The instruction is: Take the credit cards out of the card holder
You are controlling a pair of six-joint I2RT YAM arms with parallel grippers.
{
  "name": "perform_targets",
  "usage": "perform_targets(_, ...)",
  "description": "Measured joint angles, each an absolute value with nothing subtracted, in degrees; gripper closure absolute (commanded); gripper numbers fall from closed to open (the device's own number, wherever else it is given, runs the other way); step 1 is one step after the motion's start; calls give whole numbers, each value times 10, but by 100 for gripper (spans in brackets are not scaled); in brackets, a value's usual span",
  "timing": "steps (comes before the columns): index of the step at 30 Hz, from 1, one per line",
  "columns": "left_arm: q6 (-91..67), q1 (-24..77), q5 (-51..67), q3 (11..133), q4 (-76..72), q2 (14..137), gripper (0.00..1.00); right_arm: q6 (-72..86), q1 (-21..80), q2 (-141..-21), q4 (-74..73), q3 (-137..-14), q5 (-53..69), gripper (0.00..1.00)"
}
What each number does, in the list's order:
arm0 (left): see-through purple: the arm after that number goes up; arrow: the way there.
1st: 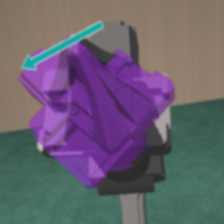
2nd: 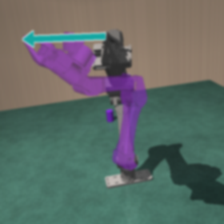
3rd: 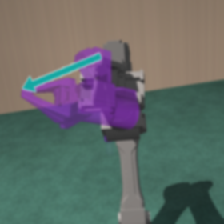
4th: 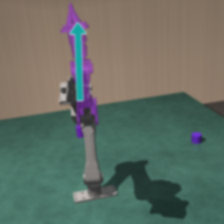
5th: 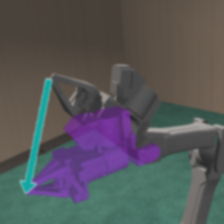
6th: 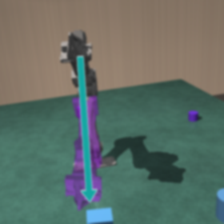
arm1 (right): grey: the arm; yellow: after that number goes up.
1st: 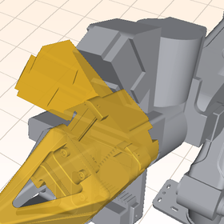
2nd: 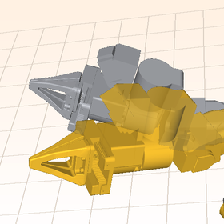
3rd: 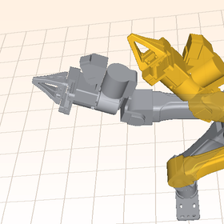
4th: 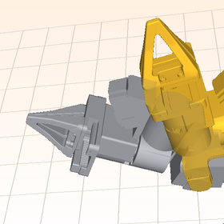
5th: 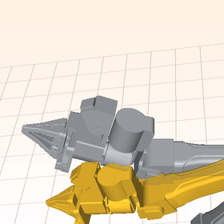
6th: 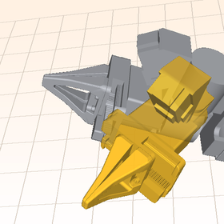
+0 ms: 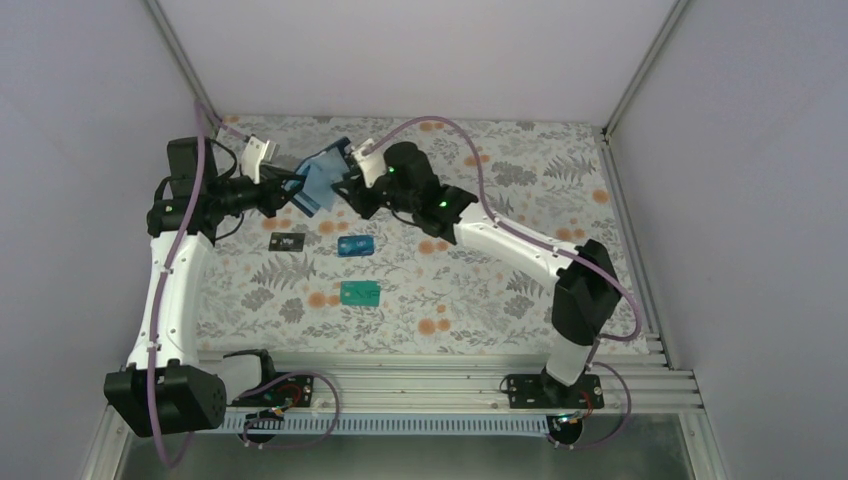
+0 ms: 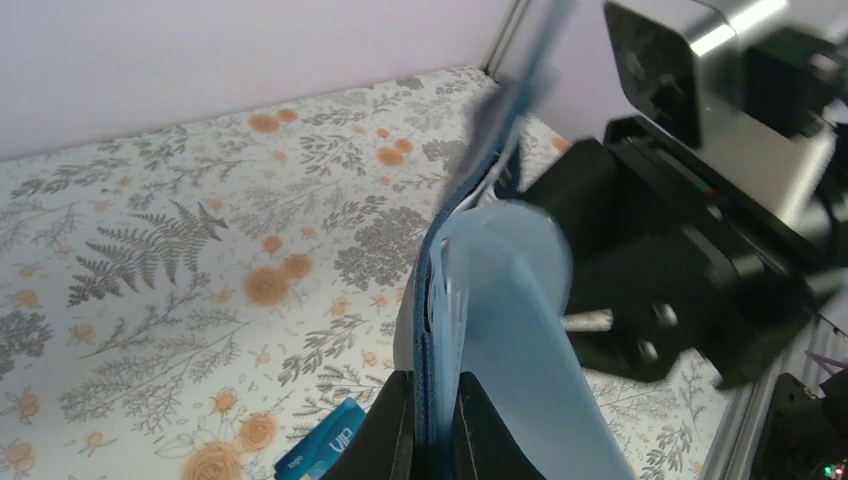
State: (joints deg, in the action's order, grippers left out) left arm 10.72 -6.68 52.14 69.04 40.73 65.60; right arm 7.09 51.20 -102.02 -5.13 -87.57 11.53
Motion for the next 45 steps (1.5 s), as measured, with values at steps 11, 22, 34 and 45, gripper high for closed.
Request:
perform_targets(11,111,-68,540,690,408,656,98,63,472,-999,-49,-860,155,67)
perform_targets(22,95,-68,390,691,406,664,98,-42,602,-990,-30,-870,240,61)
perform_targets(34,94,-67,420,691,405,664,98,-20,595,-1120,-20,-957,192,63)
perform_targets(45,96,-69,442,691,395,664,98,24,530,-1105,24,-934,204,61)
